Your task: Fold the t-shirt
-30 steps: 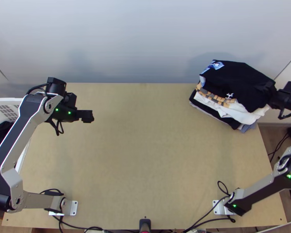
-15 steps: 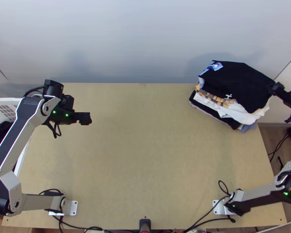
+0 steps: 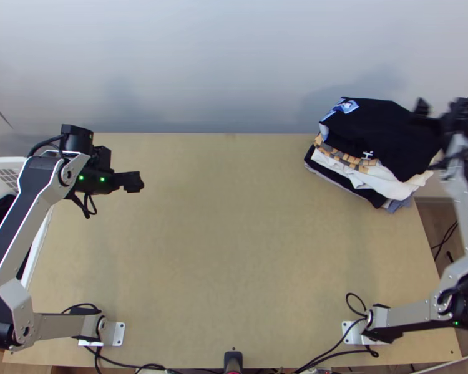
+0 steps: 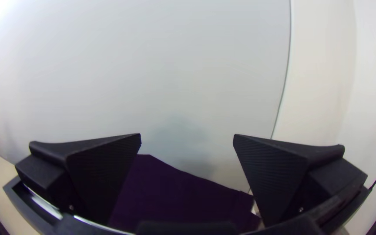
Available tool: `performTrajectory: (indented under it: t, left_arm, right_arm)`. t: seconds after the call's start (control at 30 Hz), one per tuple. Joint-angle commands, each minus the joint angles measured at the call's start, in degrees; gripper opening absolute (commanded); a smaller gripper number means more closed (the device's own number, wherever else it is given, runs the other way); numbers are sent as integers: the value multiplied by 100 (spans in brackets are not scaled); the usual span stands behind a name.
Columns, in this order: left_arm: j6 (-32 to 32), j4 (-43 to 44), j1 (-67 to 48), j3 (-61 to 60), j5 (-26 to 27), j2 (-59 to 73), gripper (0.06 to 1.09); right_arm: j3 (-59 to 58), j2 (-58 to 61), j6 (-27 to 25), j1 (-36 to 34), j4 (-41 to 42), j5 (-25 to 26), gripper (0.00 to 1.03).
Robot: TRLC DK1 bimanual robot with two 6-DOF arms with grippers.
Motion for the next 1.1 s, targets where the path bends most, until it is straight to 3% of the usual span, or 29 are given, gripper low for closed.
performTrajectory:
  t: [0.0, 0.2, 0.23, 0.33, 0.8, 1.07]
  left_arm:
    - [-100, 53, 41, 45, 3, -107, 105]
    - [-47, -43, 261, -52, -6, -300, 105]
    - [-29, -43, 296, -96, -6, -318, 105]
    - [15, -43, 384, -237, -6, -344, 105]
    - [-144, -35, 164, -562, 3, -520, 105]
    - [-135, -17, 191, -465, 3, -757, 105]
  right_arm:
    - [-1123, 718, -826, 1053, 2431, 1146, 98]
    - [-2564, 1914, -1204, 956, 5270, 1445, 98]
    - [-2705, 1993, -1231, 948, 5401, 1516, 98]
    - [-2863, 2133, -1011, 904, 5428, 1577, 98]
    - [-2863, 2538, -906, 912, 5437, 1612, 98]
    - [-1800, 1228, -906, 701, 4988, 1832, 97]
